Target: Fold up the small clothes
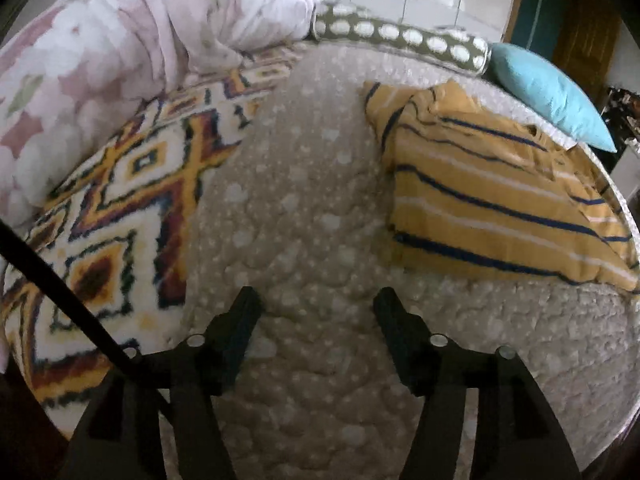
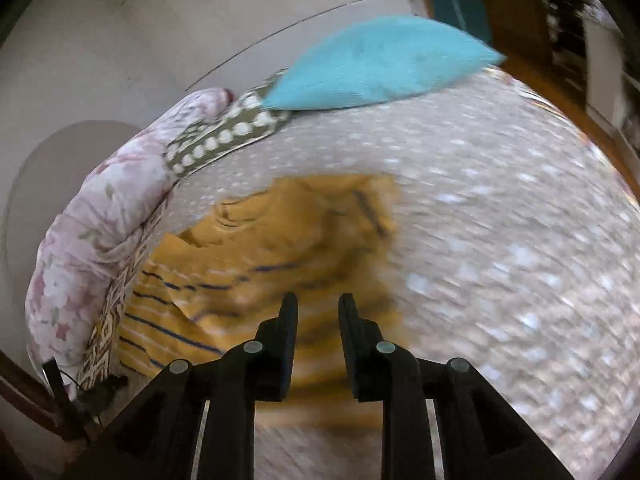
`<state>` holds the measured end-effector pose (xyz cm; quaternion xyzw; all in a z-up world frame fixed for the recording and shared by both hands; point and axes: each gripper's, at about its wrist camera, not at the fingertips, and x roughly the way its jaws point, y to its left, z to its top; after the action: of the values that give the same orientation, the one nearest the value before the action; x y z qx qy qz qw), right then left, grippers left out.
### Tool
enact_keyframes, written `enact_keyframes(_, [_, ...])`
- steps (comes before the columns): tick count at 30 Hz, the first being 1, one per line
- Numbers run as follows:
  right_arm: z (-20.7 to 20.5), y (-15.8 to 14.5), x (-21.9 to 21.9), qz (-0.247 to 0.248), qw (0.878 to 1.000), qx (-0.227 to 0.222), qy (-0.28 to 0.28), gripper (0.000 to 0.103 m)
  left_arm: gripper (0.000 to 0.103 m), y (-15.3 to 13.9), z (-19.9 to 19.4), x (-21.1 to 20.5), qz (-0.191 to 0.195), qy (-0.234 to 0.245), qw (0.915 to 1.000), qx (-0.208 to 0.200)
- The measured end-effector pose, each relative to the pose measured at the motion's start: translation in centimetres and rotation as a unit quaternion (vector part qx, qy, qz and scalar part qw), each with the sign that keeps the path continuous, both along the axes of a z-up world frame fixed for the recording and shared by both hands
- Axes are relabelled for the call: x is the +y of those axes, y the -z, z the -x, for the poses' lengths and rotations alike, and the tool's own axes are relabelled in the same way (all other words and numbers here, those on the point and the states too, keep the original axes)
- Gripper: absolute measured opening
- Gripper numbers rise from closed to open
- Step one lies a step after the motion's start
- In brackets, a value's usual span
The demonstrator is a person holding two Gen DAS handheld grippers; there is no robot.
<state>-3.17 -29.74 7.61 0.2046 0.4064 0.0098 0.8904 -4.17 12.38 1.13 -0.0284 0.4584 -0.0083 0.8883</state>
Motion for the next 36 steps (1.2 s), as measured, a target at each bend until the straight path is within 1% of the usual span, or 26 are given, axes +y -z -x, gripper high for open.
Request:
enact_keyframes(1, [-1.3,0.3,0.7,0.006,1.000,0.002,-0.003,0.023,0.067,0.1,0.1,-0.1,0.001,0.003,1.0000,-0.005])
enact_keyframes(2, [-2.8,0.7,1.3,0.014,1.000,0.008,-0.008,0.023,0.071,0.3,0.3,-0.1,0.000,0.005,0.9999,-0.010])
enact_keyframes(3, [-4.2,1.3,1.7,0.020,1.000,0.017,-0.012,0.023,0.075,0.4,0.3,-0.2,-0.001,0.007,0.9999,-0.015])
enact_keyframes(4, [-5.2,2.0,1.7,0.026,0.999,0.028,-0.011,0.023,0.076,0.6,0.4,-0.4,-0.005,0.008,0.9997,-0.022])
enact_keyframes(7, [-7.8,5.1,0.3,0.046,0.995,0.086,0.026,0.022,0.080,1.0,0.5,-0.5,-0.005,0.008,0.9993,-0.037])
enact_keyframes(8, [-8.0,5.9,-0.5,0.040,0.994,0.091,0.039,0.018,0.081,1.1,0.6,-0.5,-0.005,0.008,0.9991,-0.042])
enact_keyframes(10, [-8.0,5.8,-1.3,0.022,0.995,0.082,0.051,0.017,0.082,1.2,0.7,-0.6,-0.005,0.007,0.9988,-0.049])
enact_keyframes(11, [-8.0,5.5,-1.3,0.025,0.995,0.084,0.054,0.017,0.083,1.2,0.8,-0.6,-0.005,0.007,0.9986,-0.051])
enact_keyframes(12, [-8.0,4.9,-0.9,0.037,0.994,0.084,0.057,0.020,0.083,1.2,0.9,-0.6,-0.006,0.006,0.9985,-0.053])
enact_keyframes(13, [-7.7,4.1,-0.2,0.059,0.993,0.079,0.058,0.022,0.083,1.2,0.9,-0.6,-0.006,0.006,0.9984,-0.056])
enact_keyframes(14, [-7.5,3.3,0.7,0.081,0.993,0.070,0.054,0.025,0.083,1.3,1.0,-0.7,-0.005,0.005,0.9983,-0.057])
enact_keyframes(15, [-7.2,2.2,2.0,0.095,0.993,0.057,0.041,0.025,0.083,1.2,1.0,-0.7,-0.005,0.005,0.9983,-0.057])
enact_keyframes(18, [-7.4,0.1,6.5,0.103,0.994,0.029,-0.008,0.025,0.083,0.6,1.2,-0.5,0.000,-0.003,0.9988,-0.049])
enact_keyframes(20, [-7.9,-0.6,10.0,0.106,0.993,0.018,-0.046,0.025,0.083,-0.4,2.1,0.0,0.027,-0.016,0.9984,-0.047])
enact_keyframes(22, [-8.8,-0.6,13.9,0.116,0.989,0.017,-0.090,0.025,0.083,-1.5,3.4,0.4,0.057,-0.019,0.9970,-0.047])
enact_keyframes(24, [-10.1,0.0,18.0,0.145,0.981,0.019,-0.127,0.025,0.083,-2.7,5.2,0.8,0.079,-0.024,0.9953,-0.051])
enact_keyframes(25, [-10.9,0.5,20.1,0.159,0.976,0.020,-0.146,0.025,0.083,-3.1,5.7,1.0,0.086,-0.025,0.9946,-0.052])
enact_keyframes(27, [-12.8,1.9,24.0,0.170,0.969,0.028,-0.179,0.025,0.083,-3.8,7.0,1.6,0.097,-0.026,0.9934,-0.055])
enact_keyframes(29, [-14.2,3.4,26.8,0.176,0.963,0.039,-0.198,0.025,0.083,-4.4,8.1,2.1,0.089,-0.022,0.9940,-0.059])
enact_keyframes(32, [-17.6,5.7,30.4,0.184,0.957,0.068,-0.216,0.025,0.083,-4.9,9.0,3.0,0.050,-0.029,0.9961,-0.067])
enact_keyframes(34, [-19.7,7.3,32.1,0.182,0.956,0.093,-0.208,0.025,0.083,-5.0,9.2,3.9,0.035,-0.040,0.9963,-0.068])
enact_keyframes(36, [-20.6,7.5,32.7,0.190,0.958,0.093,-0.195,0.025,0.083,-4.9,9.2,4.7,0.035,-0.051,0.9958,-0.068])
